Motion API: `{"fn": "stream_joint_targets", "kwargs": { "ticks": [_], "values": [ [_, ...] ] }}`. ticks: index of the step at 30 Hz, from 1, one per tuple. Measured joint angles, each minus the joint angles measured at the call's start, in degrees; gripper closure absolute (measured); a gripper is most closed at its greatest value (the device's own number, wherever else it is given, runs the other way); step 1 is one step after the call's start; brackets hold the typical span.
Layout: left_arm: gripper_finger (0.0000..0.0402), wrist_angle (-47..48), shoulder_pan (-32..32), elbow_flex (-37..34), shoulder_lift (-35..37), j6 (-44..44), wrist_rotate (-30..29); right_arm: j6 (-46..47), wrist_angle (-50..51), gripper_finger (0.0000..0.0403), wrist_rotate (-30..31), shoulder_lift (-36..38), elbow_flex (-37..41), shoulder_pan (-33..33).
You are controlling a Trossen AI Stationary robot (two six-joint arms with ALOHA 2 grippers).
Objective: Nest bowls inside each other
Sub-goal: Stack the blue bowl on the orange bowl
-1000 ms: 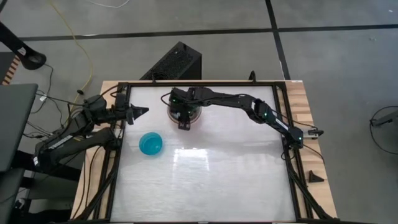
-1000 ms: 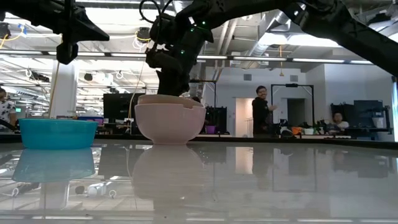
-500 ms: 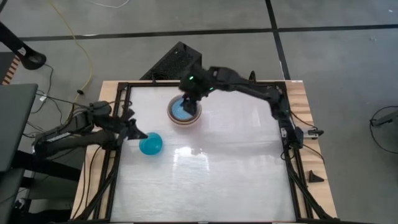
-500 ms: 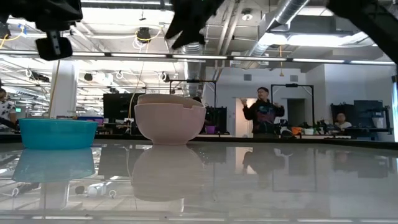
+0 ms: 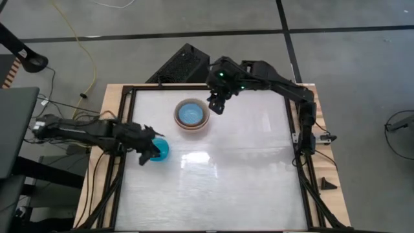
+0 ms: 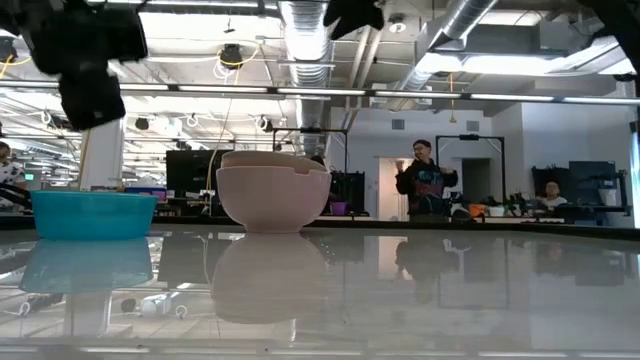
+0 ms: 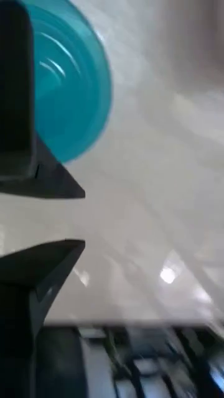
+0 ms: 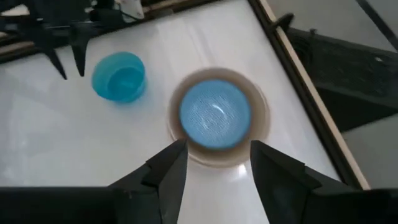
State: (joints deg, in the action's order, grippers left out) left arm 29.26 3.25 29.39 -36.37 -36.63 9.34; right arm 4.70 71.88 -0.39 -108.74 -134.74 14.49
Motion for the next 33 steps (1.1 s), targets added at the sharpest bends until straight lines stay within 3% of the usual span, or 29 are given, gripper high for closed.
{"fn": "stream_joint_targets", "kwargs": {
  "ticks": [4,8,15,18,22,25,27,29,33],
  "values": [
    [0.0249,-0.30,2.17,0.00,-8.72,0.44,-1.44,1.31,3.85,0.0200,3.14,1.43,0.00,-1.18],
    [0.0229,-0.27,2.49,0.00,-16.45,-0.19,-2.46,3.49,10.08,0.0203,6.48,2.31,0.00,-3.02],
    [0.0236,-3.18,2.51,0.00,-28.55,-1.11,-2.68,7.52,16.71,0.0203,12.88,3.42,0.02,-8.60],
    [0.0244,-6.92,2.51,0.00,-31.17,-1.54,-2.54,9.31,15.98,0.0203,14.27,4.98,0.02,-11.42],
    [0.0267,-10.62,2.51,0.00,-32.37,-2.06,-2.86,13.46,15.64,0.0203,21.98,9.13,2.08,-15.21],
    [0.0305,-11.03,2.51,0.00,-32.21,-2.27,-3.72,17.38,9.91,0.0203,25.24,15.45,10.79,-17.79],
    [0.0343,-11.03,2.51,0.00,-31.73,-1.98,-3.71,19.36,1.83,0.0203,25.70,20.97,21.08,-19.38],
    [0.0381,-11.52,2.51,0.00,-30.92,-1.74,-4.11,21.08,-10.33,0.0203,25.56,26.90,33.87,-20.73],
    [0.0395,-13.94,2.49,0.48,-28.02,-2.46,-4.16,26.45,-38.72,0.0203,20.36,36.75,60.57,-22.49]
  ]
}}
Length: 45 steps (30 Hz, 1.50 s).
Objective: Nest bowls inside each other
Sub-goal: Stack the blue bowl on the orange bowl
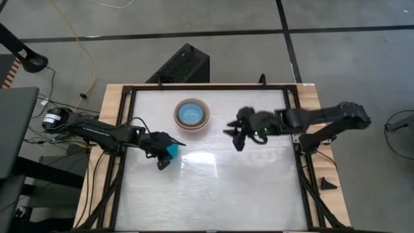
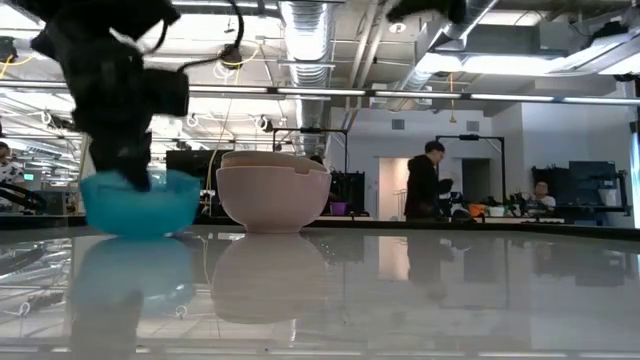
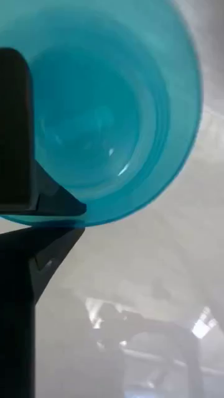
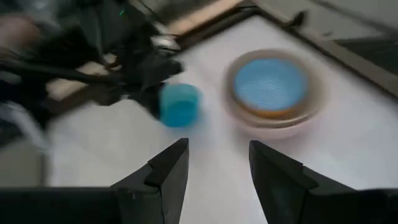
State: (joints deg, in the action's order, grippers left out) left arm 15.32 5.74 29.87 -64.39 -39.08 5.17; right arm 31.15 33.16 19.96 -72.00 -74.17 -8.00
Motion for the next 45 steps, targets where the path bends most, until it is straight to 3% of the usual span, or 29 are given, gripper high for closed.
{"fn": "stream_joint_targets", "kwargs": {
  "ticks": [5,11,14,18,25,30,36,45],
  "values": [
    [0.0401,0.41,0.01,4.48,6.17,0.02,-4.31,7.01,-24.30,0.0203,-2.11,8.10,23.26,-0.27],
    [0.0401,-3.92,-2.64,12.88,11.37,10.87,-12.81,12.53,-44.58,0.0203,-1.97,15.41,42.61,-0.26],
    [0.0401,-3.20,-8.32,16.80,9.15,16.43,-13.12,16.33,-56.51,0.0203,-1.96,16.64,51.20,-0.27],
    [0.0401,-1.09,-16.08,21.64,0.31,21.95,-7.16,22.04,-66.62,0.0203,-1.94,16.56,58.57,-0.39],
    [0.0401,18.08,-18.72,35.62,-17.67,32.15,-7.48,23.10,-69.90,0.0203,-1.90,17.37,60.78,-2.81],
    [0.0401,24.91,-17.44,44.07,-25.41,36.41,-9.12,21.64,-69.69,0.0203,-1.90,18.19,60.76,-3.64],
    [0.0401,26.14,-17.99,50.89,-28.96,38.04,-12.06,21.47,-69.23,0.0203,-1.90,18.85,60.76,-3.66],
    [0.0401,30.28,-21.23,51.43,-29.56,37.94,-14.55,20.86,-69.13,0.0203,-2.30,18.85,60.76,-3.66]
  ]
}}
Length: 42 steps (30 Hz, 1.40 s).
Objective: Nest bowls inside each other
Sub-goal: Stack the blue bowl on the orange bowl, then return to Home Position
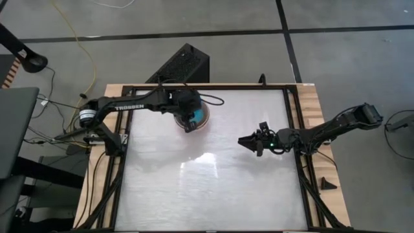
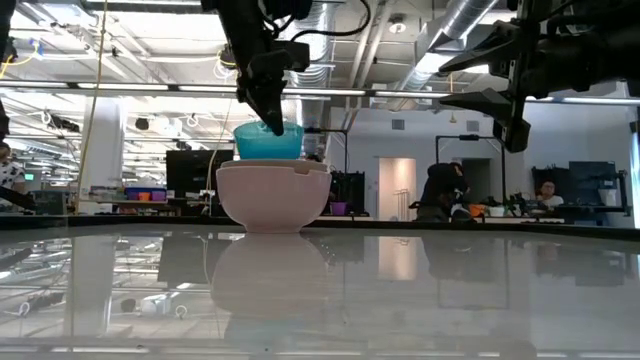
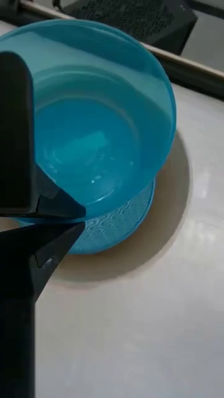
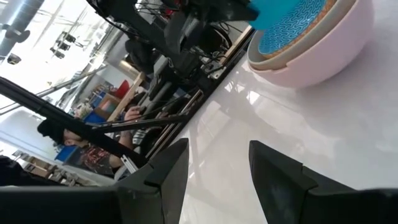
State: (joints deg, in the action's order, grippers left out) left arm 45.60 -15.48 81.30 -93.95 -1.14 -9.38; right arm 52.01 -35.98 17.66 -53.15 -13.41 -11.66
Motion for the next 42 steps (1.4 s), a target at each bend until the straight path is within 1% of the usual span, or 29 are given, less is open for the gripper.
{"fn": "stream_joint_targets", "kwargs": {
  "ticks": [5,10,11,14,18,21,23,25,29,34,37,39,42],
  "values": [
    [0.0401,-1.40,-1.57,0.00,-1.16,0.66,2.30,-0.50,0.36,0.0203,-0.27,0.00,0.00,0.00],
    [0.0401,-2.50,-1.33,-0.09,-6.45,0.01,7.54,-1.02,0.59,0.0203,-1.12,0.00,0.00,0.00],
    [0.0401,-2.56,-0.98,-0.09,-7.46,0.06,7.86,-1.02,0.62,0.0203,-1.26,0.00,0.00,-0.13],
    [0.0401,-3.86,-0.30,-0.11,-9.15,-0.20,6.13,-1.02,0.67,0.0203,-1.30,0.02,0.00,-0.79],
    [0.0401,-4.62,-0.38,-0.11,-9.13,-1.66,6.02,-0.65,0.84,0.0203,-1.28,0.02,0.00,-2.62],
    [0.0392,-4.42,-0.85,-0.17,-8.10,-1.72,6.40,-0.62,1.01,0.0203,-1.27,0.02,0.00,-3.84],
    [0.0377,-3.94,-1.58,-0.17,-7.30,-2.50,7.54,-0.49,1.43,0.0203,-1.28,0.02,0.00,-4.21],
    [0.0355,-3.76,-2.41,-0.17,-6.79,-3.55,10.07,-0.42,1.41,0.0203,-1.26,0.02,0.00,-4.44],
    [0.0294,-3.87,-3.72,-0.17,-5.94,-5.28,15.75,-0.43,1.69,0.0203,-1.24,0.02,0.00,-4.44],
    [0.0226,-3.46,-4.20,-0.21,-4.36,-5.45,18.95,-1.24,1.06,0.0203,-1.19,0.02,0.02,-4.44],
    [0.0206,-5.06,-4.20,-0.22,-0.64,-4.47,18.91,-2.96,-0.45,0.0203,-0.97,0.02,0.02,-4.44],
    [0.0204,-5.88,-4.43,-0.22,2.96,-3.50,18.06,-4.57,-1.06,0.0203,-0.17,1.03,0.02,-4.44],
    [0.0208,-8.51,-5.17,-1.70,9.87,-3.12,17.02,-7.82,-3.55,0.0203,3.42,3.69,0.55,-4.44]
  ]
}}
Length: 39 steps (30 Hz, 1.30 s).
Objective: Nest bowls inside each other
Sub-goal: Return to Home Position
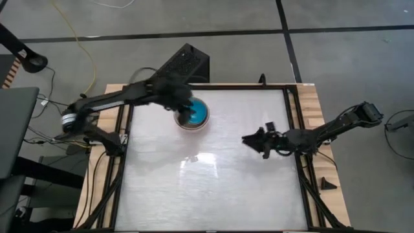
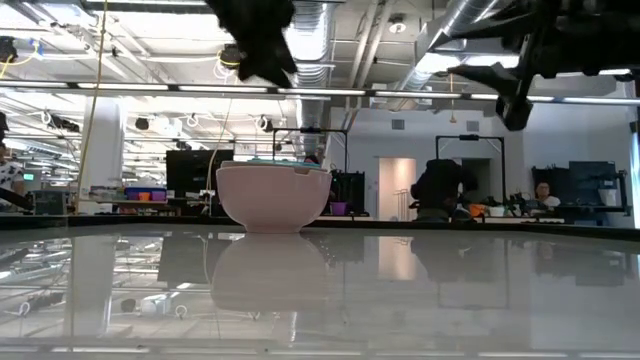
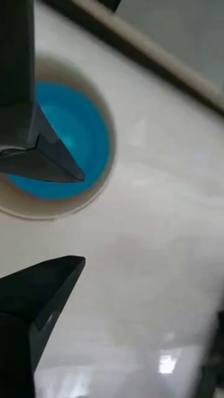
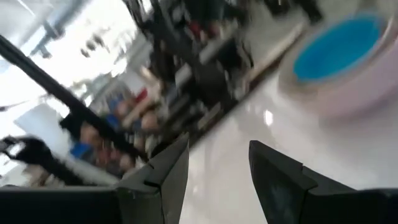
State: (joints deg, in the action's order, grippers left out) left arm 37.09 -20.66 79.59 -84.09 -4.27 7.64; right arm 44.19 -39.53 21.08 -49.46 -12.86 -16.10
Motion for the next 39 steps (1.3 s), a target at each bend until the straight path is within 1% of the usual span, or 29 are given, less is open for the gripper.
{"fn": "stream_joint_targets", "kwargs": {
  "ticks": [3,6,7,8,11,14,18,21,23,26,29,34,37,39],
  "values": [
    [0.0217,-6.39,-0.95,-7.13,9.78,-2.55,-1.78,-5.21,-9.31,0.0203,4.46,4.99,4.28,0.00],
    [0.0227,-13.21,-2.05,-18.63,22.23,-7.06,-4.25,-9.57,-19.66,0.0206,8.57,11.80,11.62,0.00],
    [0.0229,-16.13,-2.49,-23.04,26.85,-9.10,-5.11,-10.28,-19.08,0.0208,10.59,13.87,12.45,0.07],
    [0.0231,-18.35,-2.79,-27.54,31.41,-11.24,-5.93,-10.88,-16.54,0.0210,11.29,15.97,12.02,0.08],
    [0.0236,-27.40,-2.96,-40.18,44.56,-18.28,-7.11,-10.49,-6.48,0.0216,11.49,21.81,11.21,0.79],
    [0.0237,-34.17,-2.79,-50.72,55.29,-23.95,-7.59,-6.95,0.75,0.0218,8.76,22.88,11.32,2.77],
    [0.0237,-41.15,-1.88,-60.84,65.25,-29.48,-8.15,-5.26,3.48,0.0218,3.69,23.45,11.30,7.11],
    [0.0237,-45.37,-1.45,-66.29,71.18,-32.61,-8.26,-2.80,7.22,0.0218,-1.97,23.55,11.30,12.63],
    [0.0237,-47.52,-1.32,-69.32,74.79,-34.72,-8.40,-1.75,9.30,0.0218,-7.23,23.47,11.27,16.94],
    [0.0237,-47.10,-1.21,-72.95,79.69,-36.93,-8.36,-1.54,8.79,0.0218,-13.72,23.44,11.31,23.59],
    [0.0237,-47.08,-1.21,-75.88,83.62,-38.73,-8.33,-1.56,7.09,0.0218,-17.73,23.74,11.30,29.70],
    [0.0237,-46.61,-1.14,-78.94,83.63,-41.09,-5.60,-0.23,4.11,0.0220,-21.47,23.70,11.24,37.81],
    [0.0237,-42.22,-1.08,-78.95,83.87,-40.41,-4.75,3.75,1.36,0.0227,-21.12,23.62,12.34,40.18],
    [0.0237,-40.24,-1.06,-78.95,83.82,-39.32,-4.65,3.98,0.73,0.0233,-21.11,23.66,12.34,40.82]
  ]
}}
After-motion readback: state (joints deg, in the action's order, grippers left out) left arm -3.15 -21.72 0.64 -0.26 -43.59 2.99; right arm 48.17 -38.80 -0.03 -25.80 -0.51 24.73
